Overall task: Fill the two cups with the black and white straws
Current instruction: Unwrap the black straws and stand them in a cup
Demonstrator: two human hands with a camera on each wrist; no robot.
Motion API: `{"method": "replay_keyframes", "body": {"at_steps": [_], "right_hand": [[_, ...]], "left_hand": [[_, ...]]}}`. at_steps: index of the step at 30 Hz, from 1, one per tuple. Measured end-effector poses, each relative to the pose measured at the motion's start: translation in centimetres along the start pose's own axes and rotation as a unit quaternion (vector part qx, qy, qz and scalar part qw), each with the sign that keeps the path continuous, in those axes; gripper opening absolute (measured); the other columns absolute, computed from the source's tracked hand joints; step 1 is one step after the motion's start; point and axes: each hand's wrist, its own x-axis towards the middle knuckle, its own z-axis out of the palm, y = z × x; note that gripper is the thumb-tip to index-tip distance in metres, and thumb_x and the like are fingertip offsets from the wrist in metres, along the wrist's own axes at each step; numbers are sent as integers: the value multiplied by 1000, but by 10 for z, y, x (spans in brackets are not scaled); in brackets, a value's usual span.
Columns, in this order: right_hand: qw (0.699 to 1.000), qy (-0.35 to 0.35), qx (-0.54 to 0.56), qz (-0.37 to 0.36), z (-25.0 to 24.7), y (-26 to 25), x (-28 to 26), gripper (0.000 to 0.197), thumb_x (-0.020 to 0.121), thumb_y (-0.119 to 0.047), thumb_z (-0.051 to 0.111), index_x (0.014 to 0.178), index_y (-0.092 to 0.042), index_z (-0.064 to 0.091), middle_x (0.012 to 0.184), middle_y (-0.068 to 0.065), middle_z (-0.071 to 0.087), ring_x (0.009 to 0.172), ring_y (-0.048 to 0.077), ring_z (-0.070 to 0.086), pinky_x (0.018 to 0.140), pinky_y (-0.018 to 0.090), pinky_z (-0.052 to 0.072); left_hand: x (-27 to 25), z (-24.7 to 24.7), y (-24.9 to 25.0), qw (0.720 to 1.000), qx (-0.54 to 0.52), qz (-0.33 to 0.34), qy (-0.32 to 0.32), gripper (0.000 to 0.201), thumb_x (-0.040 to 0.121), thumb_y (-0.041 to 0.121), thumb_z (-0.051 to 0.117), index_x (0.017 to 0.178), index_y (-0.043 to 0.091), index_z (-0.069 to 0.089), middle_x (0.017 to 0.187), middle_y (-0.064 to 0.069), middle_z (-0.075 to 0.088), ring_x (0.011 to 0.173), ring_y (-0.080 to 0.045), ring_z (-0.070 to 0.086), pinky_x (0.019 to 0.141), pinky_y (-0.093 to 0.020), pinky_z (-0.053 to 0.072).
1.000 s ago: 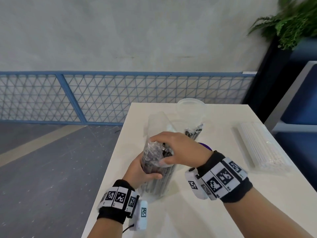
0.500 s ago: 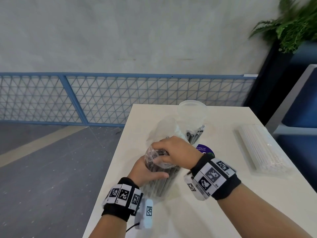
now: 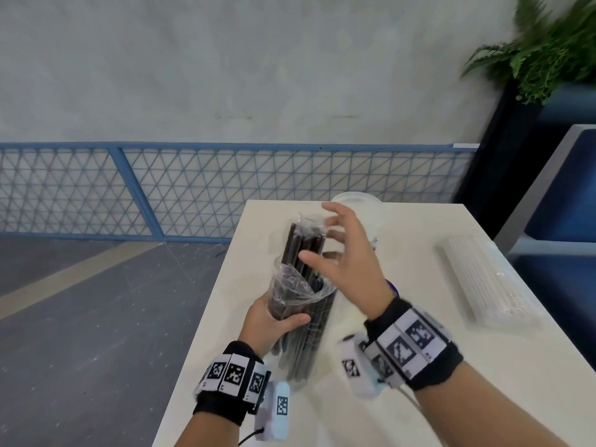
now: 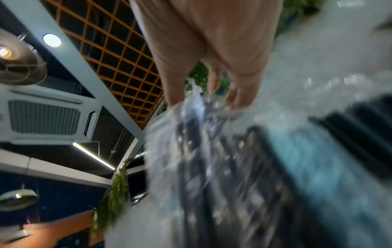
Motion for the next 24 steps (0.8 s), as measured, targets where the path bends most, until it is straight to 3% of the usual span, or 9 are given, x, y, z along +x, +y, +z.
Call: {"method": "replay_keyframes", "body": {"at_steps": [3, 6, 7, 9, 13, 17, 19, 21, 24], "right_hand": [[996, 70, 24, 42, 19, 7, -21, 67, 69, -27, 80, 123, -22, 40, 119, -5, 52, 109, 7, 54, 94, 26, 48], [993, 75, 28, 82, 24, 4, -27, 65, 71, -28, 78, 121, -24, 37, 115, -10, 54, 107, 5, 56, 86, 3, 42], [993, 66, 26, 95, 25, 2, -27, 68, 71, -29, 79, 124, -21, 37, 113, -11, 55, 104, 4, 55, 81, 0, 41], [992, 59, 6, 112, 25, -1, -25, 70, 70, -31, 79, 126, -16, 39, 106, -11, 57, 98, 5, 56, 78, 6, 43], [988, 82, 3, 131, 24, 2, -14, 44, 69, -28, 79, 104, -13, 57, 90, -6, 65, 86, 10, 62, 77, 27, 49], [974, 104, 131, 153, 23, 4, -6, 27, 70, -16, 78, 93, -7, 68, 89, 9, 73, 85, 21, 69, 83, 44, 56], [963, 115, 200, 143, 18, 0, 0, 21, 73, -8, 75, 93, -8, 68, 92, 11, 73, 87, 21, 69, 85, 43, 56], [954, 124, 244, 124, 11, -6, 6, 19, 75, -2, 72, 93, -9, 67, 90, 9, 71, 84, 17, 68, 81, 34, 56], [944, 121, 295, 88, 3, -11, 11, 25, 77, 2, 69, 101, 4, 63, 86, 5, 69, 78, 8, 66, 73, 22, 53]], "left_hand": [[-3, 3, 0, 1000, 3, 4, 17, 44, 59, 11, 85, 99, 14, 67, 84, 11, 73, 82, -4, 69, 72, -17, 53], [-5, 5, 2, 1000, 11, 1, 16, 42, 59, 9, 85, 90, 27, 64, 78, 11, 74, 78, -7, 70, 69, -28, 55], [-6, 6, 3, 1000, 11, 0, 13, 42, 58, 9, 86, 89, 29, 64, 77, 11, 74, 78, -8, 70, 71, -30, 56], [-8, 7, 7, 1000, 14, -2, 1, 45, 57, 8, 86, 86, 32, 62, 77, 12, 72, 78, -2, 69, 72, -24, 54], [-13, 10, 14, 1000, 23, 1, -20, 51, 55, 11, 88, 86, 37, 57, 78, 21, 68, 76, 12, 64, 66, -7, 49], [-13, 9, 9, 1000, 30, -5, 0, 50, 53, 21, 89, 88, 36, 57, 86, 16, 69, 82, 8, 65, 77, -19, 53], [-12, 9, 8, 999, 33, -13, 0, 47, 53, 23, 89, 86, 35, 58, 86, 16, 69, 81, 9, 65, 78, -20, 53], [-11, 9, 6, 999, 30, -19, -1, 45, 53, 21, 89, 85, 34, 60, 85, 15, 70, 83, 5, 66, 80, -24, 54], [-12, 6, 3, 1000, 9, -27, 2, 44, 52, 19, 90, 86, 29, 64, 89, 8, 73, 88, -8, 69, 83, -32, 55]]}}
